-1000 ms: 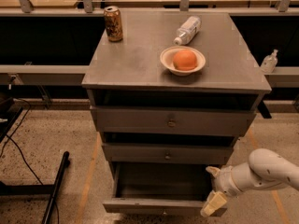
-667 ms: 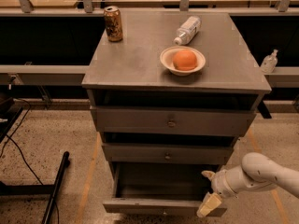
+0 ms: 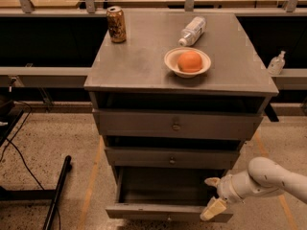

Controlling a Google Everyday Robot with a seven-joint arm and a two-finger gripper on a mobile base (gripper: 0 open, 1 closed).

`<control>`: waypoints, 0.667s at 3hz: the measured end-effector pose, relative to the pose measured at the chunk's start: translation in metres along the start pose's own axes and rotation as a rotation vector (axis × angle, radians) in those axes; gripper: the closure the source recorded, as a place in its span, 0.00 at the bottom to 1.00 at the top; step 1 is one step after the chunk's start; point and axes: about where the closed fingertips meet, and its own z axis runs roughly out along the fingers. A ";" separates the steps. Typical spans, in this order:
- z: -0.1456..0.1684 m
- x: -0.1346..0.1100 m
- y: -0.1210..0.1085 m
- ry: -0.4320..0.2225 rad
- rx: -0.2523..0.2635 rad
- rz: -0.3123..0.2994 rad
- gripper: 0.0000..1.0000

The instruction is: Close bottom drawer

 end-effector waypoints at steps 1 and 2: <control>0.017 0.015 -0.007 0.011 -0.035 0.021 0.39; 0.054 0.043 -0.023 0.039 -0.103 0.054 0.63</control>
Offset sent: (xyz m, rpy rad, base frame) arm 0.0150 -0.0059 -0.1310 0.0068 0.2081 0.0522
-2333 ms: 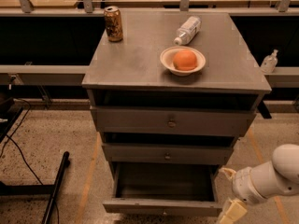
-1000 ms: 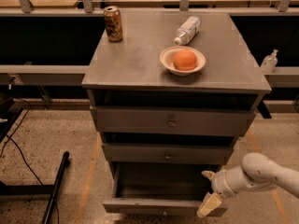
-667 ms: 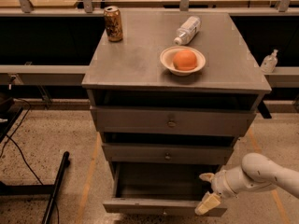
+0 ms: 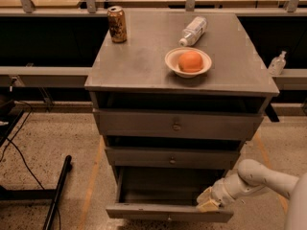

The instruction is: Close bottom drawer

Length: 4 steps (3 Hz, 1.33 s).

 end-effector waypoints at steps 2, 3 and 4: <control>0.013 0.008 -0.005 -0.002 -0.039 0.037 1.00; 0.029 0.048 -0.016 -0.030 -0.054 0.123 1.00; 0.059 0.089 -0.016 -0.072 -0.083 0.165 1.00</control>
Offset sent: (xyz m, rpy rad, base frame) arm 0.0057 -0.0062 -0.0300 0.0321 0.1118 -0.0235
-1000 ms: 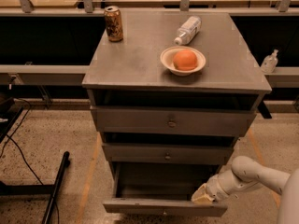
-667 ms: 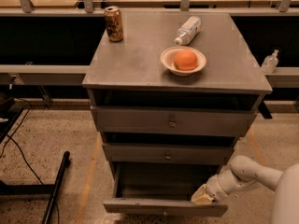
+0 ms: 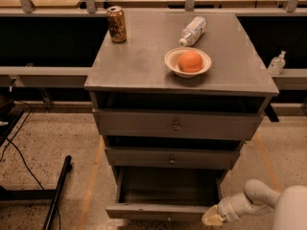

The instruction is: Close bottom drawer

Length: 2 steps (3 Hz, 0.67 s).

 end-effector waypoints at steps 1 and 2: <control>0.034 0.046 0.000 -0.066 -0.055 -0.029 1.00; 0.035 0.047 0.000 -0.067 -0.056 -0.030 1.00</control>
Offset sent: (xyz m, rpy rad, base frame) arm -0.0407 -0.0089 -0.0668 0.1073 -0.0344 0.0129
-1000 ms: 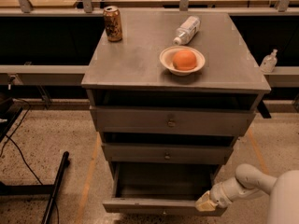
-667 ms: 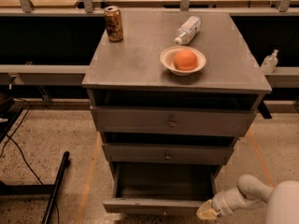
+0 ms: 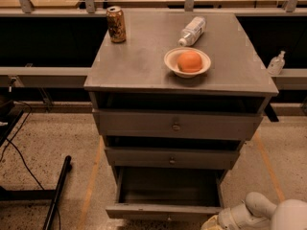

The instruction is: Close bottom drawer

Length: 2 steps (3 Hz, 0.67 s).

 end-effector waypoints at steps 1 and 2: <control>0.011 -0.003 -0.002 -0.009 0.013 -0.037 1.00; 0.022 -0.015 -0.012 -0.021 0.114 -0.149 1.00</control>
Offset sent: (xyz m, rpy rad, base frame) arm 0.0281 0.0277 -0.0112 -0.0743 -0.3174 0.0049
